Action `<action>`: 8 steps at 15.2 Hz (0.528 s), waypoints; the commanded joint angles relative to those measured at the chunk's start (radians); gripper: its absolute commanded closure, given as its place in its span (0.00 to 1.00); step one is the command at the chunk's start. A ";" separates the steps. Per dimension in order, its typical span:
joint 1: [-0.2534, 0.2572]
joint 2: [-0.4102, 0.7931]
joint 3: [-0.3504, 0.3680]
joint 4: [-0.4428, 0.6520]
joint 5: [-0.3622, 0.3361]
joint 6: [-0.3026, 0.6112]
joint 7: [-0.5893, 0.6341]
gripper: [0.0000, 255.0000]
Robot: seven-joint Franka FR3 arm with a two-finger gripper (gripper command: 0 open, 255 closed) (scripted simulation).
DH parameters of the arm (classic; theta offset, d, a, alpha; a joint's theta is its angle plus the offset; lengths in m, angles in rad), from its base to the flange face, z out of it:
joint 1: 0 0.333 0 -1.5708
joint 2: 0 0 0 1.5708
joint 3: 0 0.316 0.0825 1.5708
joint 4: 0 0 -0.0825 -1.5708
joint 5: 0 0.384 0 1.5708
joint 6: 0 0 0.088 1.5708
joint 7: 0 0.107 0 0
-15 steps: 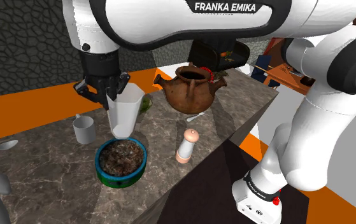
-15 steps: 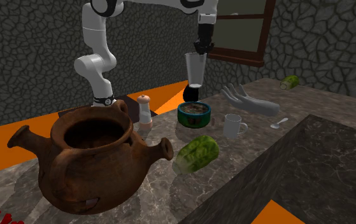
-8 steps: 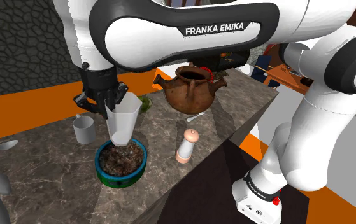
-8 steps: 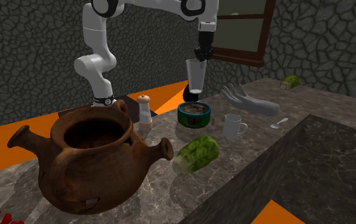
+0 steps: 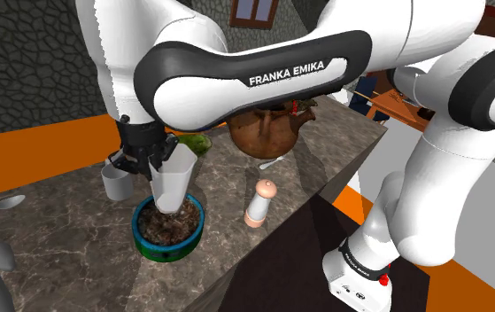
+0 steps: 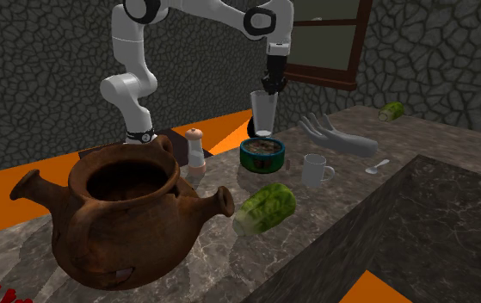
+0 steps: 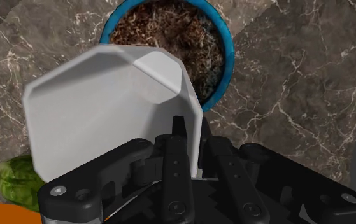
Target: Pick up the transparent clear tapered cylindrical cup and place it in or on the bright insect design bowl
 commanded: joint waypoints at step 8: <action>0.002 0.033 -0.005 -0.070 -0.021 0.099 0.023 1.00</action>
